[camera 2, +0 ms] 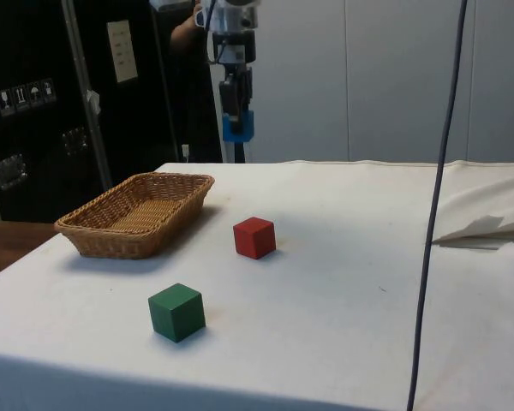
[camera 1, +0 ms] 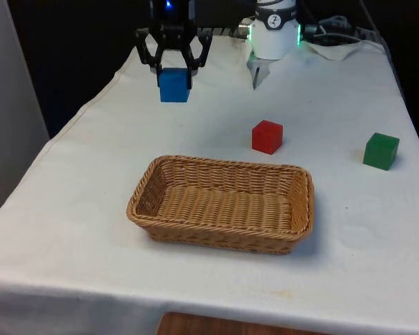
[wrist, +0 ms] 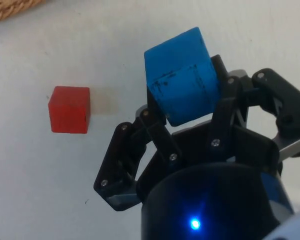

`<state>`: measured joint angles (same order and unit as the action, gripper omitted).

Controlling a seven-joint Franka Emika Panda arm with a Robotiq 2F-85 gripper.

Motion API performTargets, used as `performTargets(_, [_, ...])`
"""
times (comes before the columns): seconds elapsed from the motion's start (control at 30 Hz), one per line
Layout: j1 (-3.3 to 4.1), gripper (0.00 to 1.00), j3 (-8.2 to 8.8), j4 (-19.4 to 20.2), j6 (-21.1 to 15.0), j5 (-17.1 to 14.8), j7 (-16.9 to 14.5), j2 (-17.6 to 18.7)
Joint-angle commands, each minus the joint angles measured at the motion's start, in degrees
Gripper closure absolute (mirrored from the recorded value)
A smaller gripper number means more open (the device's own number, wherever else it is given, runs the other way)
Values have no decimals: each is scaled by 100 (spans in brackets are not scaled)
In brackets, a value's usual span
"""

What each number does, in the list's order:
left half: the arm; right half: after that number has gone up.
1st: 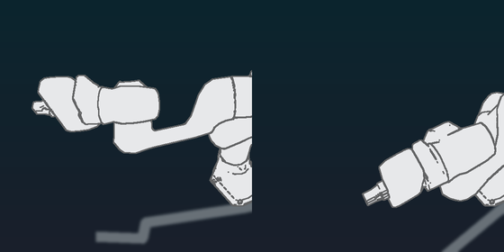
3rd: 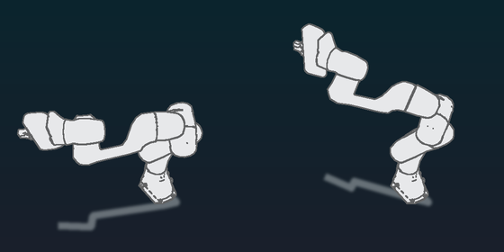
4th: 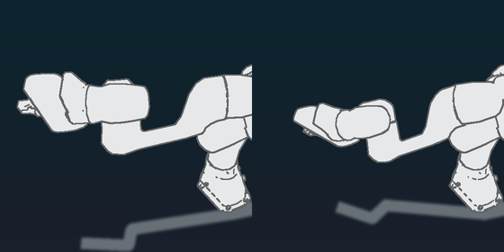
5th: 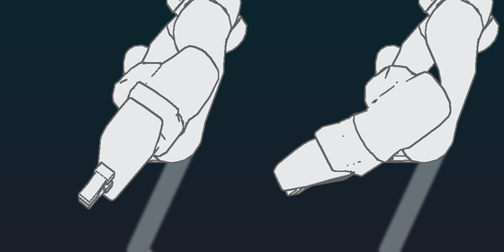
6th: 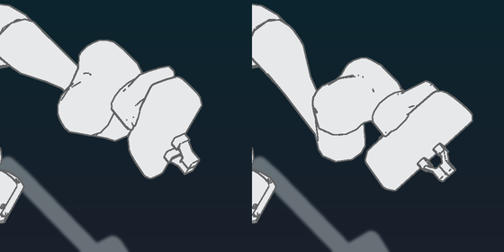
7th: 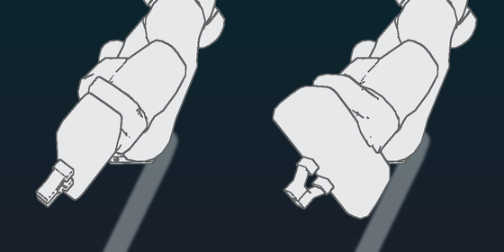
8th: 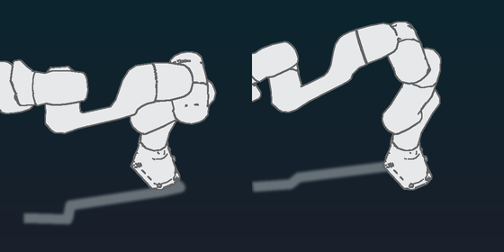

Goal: Pick up the blue cube and place it into the basket.

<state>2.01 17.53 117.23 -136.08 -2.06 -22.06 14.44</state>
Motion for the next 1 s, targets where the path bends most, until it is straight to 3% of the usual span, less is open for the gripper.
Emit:
performTargets(0.0, [23, 100, 11, -103, 103, 74, 80, 57])
performTargets(0.8, [23, 100, -92, -1152, 561, 0, 74, 653])
performTargets(0.97, [17, 100, -132, -1518, 762, -29, 115, 882])
